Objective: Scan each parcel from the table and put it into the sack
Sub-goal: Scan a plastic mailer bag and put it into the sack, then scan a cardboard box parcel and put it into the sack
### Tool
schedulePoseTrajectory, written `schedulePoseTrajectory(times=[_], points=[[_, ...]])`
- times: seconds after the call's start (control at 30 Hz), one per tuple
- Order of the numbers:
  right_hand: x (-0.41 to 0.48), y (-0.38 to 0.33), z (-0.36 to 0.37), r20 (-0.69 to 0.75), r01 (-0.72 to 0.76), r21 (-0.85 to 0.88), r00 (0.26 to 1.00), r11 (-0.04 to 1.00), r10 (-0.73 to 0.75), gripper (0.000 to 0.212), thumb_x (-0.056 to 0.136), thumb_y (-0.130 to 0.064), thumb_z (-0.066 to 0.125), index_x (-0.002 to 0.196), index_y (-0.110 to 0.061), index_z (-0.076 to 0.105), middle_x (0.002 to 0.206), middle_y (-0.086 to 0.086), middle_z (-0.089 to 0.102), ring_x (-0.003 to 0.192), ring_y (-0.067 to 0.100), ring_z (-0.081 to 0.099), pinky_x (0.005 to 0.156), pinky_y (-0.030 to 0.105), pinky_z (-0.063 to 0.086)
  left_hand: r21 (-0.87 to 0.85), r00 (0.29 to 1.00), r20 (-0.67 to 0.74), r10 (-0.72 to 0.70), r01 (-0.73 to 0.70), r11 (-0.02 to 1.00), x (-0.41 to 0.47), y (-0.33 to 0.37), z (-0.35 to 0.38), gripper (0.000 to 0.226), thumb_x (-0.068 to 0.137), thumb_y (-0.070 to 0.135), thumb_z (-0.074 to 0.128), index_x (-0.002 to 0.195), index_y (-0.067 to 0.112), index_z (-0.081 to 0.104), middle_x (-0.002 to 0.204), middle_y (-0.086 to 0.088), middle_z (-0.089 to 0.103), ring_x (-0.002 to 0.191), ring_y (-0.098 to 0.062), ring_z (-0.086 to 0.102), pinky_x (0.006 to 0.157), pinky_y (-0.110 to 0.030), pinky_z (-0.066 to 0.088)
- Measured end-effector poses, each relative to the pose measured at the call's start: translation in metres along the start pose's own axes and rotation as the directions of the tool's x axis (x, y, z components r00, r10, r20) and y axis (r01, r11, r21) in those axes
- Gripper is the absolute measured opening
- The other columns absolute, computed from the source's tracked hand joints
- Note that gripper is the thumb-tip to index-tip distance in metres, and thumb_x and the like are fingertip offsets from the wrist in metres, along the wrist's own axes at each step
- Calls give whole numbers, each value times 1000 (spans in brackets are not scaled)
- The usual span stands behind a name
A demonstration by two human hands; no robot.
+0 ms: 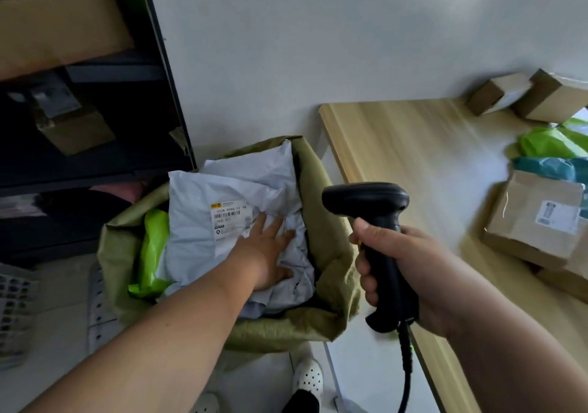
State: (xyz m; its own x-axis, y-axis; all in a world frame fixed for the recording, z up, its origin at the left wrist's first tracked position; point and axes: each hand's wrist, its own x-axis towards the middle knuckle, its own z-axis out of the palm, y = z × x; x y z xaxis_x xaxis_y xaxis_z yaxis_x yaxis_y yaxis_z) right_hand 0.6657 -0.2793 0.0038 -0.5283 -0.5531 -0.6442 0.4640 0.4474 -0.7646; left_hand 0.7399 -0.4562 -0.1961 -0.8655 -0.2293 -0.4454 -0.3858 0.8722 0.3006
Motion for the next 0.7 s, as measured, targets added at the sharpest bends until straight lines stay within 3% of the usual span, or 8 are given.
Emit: schedulePoseTrajectory(times=[0.07, 0.17, 0.23, 0.47, 0.7], points=[[-9, -3, -6, 1, 6, -8, 1000, 1000, -6, 53, 62, -41, 73, 98, -5, 57, 60, 9, 56, 48, 19, 52, 45, 29, 48, -44, 1000, -26, 2, -3, 999, -14, 3, -11, 87, 84, 62, 54, 151, 37, 6, 160, 6, -13, 146, -27, -15, 113, -55, 22], [-23, -8, -18, -22, -4, 14, 1000, 1000, 4, 48, 69, -39, 74, 97, -5, 57, 60, 8, 56, 48, 19, 52, 45, 29, 48, 33, 990, -134, 48, -44, 998, -39, 11, -34, 82, 85, 59, 53, 152, 30, 14, 161, -1, 3, 145, -28, 10, 106, -50, 36], [-32, -9, -27, -46, -11, 38, 999, 999, 13, 38, 81, -34, 72, 98, -5, 56, 58, 8, 56, 47, 18, 52, 45, 28, 48, 55, 978, -198, 66, -56, 997, -53, 19, -51, 78, 88, 56, 51, 152, 26, 17, 160, -4, 12, 143, -26, 19, 107, -47, 35], [-63, -10, -77, -119, 24, 114, 993, 993, -11, 35, 90, -32, 69, 106, -4, 55, 60, 7, 57, 49, 19, 54, 46, 29, 48, 9, 927, -371, 51, -52, 999, -68, 76, -123, 69, 95, 45, 47, 152, 21, 16, 159, -6, 15, 145, -24, 16, 114, -41, 21], [-94, -1, -167, -260, 109, 168, 964, 980, -63, 33, 90, -34, 69, 102, -4, 60, 61, 6, 60, 52, 19, 56, 50, 30, 50, 24, 942, -274, 195, -196, 980, -23, 198, -147, 74, 93, 55, 44, 153, 25, 12, 160, -1, 13, 145, -22, 17, 113, -41, 25]])
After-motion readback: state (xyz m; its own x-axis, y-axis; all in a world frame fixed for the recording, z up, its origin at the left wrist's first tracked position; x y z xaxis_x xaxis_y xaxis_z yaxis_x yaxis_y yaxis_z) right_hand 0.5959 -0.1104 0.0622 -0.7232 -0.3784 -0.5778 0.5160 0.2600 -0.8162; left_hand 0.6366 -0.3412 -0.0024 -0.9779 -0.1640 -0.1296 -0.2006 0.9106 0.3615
